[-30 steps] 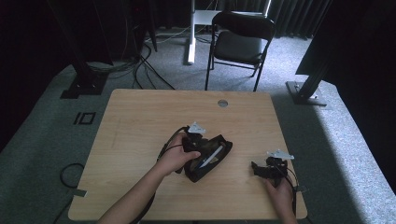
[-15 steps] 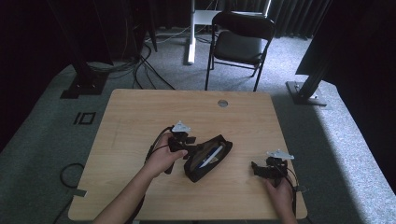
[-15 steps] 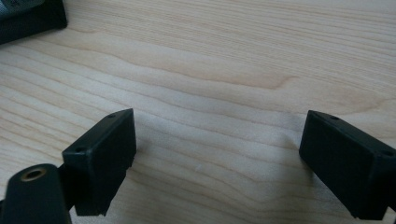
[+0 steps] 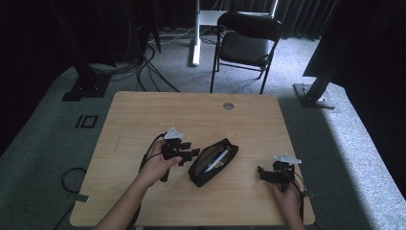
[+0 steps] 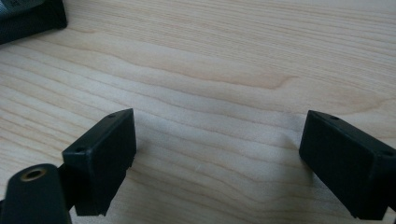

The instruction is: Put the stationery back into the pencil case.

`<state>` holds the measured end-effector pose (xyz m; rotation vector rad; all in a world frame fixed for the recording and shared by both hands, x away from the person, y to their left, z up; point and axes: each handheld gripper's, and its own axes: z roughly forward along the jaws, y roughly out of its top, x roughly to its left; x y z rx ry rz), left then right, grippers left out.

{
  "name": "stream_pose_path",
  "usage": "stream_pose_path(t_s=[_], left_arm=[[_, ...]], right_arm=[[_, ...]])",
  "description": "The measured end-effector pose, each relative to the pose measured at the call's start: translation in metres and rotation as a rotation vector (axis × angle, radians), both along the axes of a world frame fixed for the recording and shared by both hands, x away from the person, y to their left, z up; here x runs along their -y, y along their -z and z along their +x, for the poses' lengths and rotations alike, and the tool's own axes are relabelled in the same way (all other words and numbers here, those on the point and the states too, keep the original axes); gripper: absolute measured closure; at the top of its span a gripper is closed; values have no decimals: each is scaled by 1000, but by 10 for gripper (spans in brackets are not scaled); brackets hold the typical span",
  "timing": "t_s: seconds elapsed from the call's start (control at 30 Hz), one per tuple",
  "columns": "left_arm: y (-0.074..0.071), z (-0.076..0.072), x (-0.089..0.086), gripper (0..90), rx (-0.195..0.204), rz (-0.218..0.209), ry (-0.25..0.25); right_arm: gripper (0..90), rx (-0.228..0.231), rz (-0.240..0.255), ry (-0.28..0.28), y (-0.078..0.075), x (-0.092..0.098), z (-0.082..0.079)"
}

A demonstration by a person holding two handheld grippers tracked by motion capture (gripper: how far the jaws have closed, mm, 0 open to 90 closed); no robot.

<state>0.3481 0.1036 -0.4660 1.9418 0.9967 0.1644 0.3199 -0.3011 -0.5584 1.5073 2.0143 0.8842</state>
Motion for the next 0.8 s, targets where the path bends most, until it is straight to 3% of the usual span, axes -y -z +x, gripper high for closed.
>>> stream_pose_path(t_s=[0.37, 0.63, 0.8], left_arm=[[14, -5, -31, 484, -12, -33, -61], [36, -15, -54, 474, -33, -58, -88], [44, -22, -68, 465, -43, -101, -100]], right_arm=[[106, 0, -1, -1, 0, 0, 0], [106, 0, -1, -1, 0, 0, 0], [106, 1, -1, -1, 0, 0, 0]])
